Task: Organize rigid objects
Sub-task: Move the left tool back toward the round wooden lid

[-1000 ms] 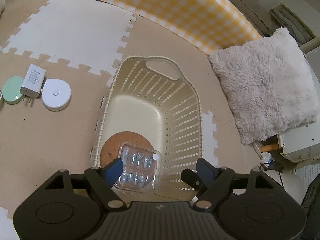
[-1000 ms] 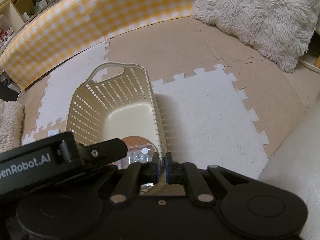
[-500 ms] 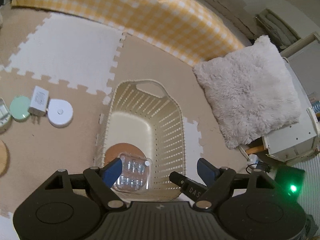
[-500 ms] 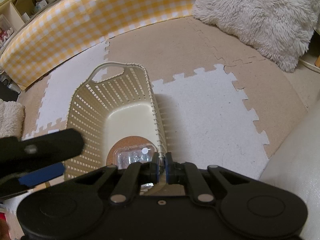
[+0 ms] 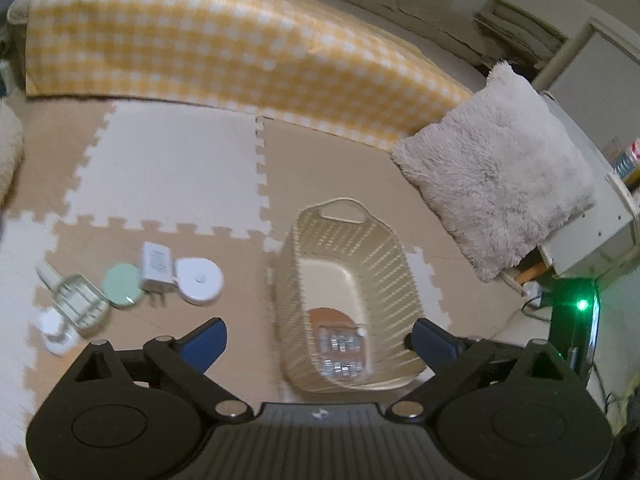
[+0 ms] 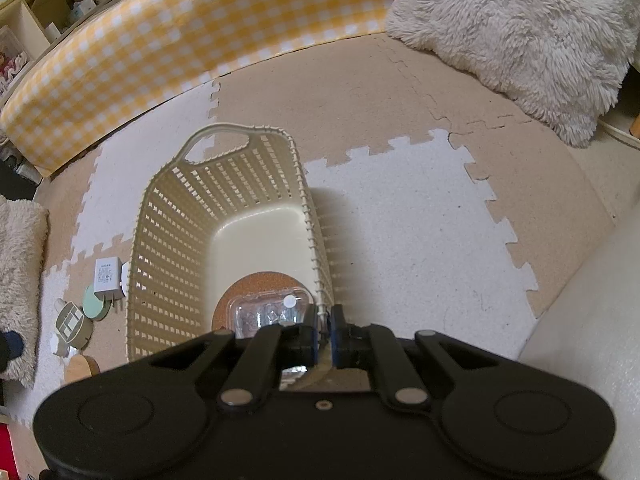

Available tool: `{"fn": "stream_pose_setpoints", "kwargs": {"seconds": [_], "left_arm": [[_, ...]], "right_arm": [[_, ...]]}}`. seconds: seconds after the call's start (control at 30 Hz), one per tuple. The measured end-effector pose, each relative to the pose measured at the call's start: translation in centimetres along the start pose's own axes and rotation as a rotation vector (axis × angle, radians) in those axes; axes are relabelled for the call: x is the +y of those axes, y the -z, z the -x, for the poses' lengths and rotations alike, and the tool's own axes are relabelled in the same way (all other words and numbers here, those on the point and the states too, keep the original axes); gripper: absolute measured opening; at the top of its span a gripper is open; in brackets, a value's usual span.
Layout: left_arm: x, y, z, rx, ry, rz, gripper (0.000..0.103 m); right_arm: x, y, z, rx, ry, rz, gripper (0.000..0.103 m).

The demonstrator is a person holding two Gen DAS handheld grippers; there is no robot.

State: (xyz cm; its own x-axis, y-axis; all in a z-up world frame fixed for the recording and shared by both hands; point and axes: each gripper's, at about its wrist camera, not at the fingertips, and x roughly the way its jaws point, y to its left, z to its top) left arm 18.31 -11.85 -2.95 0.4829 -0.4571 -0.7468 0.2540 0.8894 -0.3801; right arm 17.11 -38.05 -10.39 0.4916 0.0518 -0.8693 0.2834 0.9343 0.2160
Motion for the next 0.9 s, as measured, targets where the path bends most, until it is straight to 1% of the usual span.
{"fn": "stream_pose_setpoints", "kwargs": {"seconds": [0.03, 0.17, 0.23, 0.3, 0.4, 0.5, 0.63, 0.77, 0.9], "left_arm": [[0.3, 0.0, 0.2, 0.000, -0.010, -0.027, 0.100], [1.9, 0.3, 0.6, -0.012, -0.091, -0.123, 0.103], [3.1, 0.6, 0.5, 0.006, -0.113, -0.142, 0.103], [4.4, 1.0, 0.2, 0.035, -0.116, -0.163, 0.103], [6.1, 1.8, -0.5, 0.073, -0.163, -0.181, 0.103], [8.2, 2.4, -1.3, 0.108, -0.216, -0.164, 0.103], [11.2, 2.6, -2.5, 0.150, -0.277, -0.090, 0.103], [13.7, 3.3, -3.7, 0.170, -0.300, -0.070, 0.103], [15.6, 3.7, -5.3, 0.222, -0.309, -0.037, 0.103]], "right_arm": [[0.0, 0.0, 0.0, 0.000, 0.000, 0.000, 0.006], [0.0, 0.0, 0.0, 0.000, 0.000, -0.001, 0.006], [0.0, 0.0, 0.0, 0.000, 0.001, 0.002, 0.006], [0.0, 0.0, 0.0, 0.000, 0.001, 0.002, 0.006], [0.0, 0.0, 0.0, 0.000, 0.002, 0.004, 0.006], [0.0, 0.0, 0.0, 0.000, 0.002, 0.002, 0.006], [0.0, 0.0, 0.0, 0.000, 0.002, 0.002, 0.006], [0.0, 0.0, 0.0, 0.000, 0.001, 0.001, 0.006], [0.0, 0.0, 0.0, 0.000, 0.002, 0.002, 0.006]]}}
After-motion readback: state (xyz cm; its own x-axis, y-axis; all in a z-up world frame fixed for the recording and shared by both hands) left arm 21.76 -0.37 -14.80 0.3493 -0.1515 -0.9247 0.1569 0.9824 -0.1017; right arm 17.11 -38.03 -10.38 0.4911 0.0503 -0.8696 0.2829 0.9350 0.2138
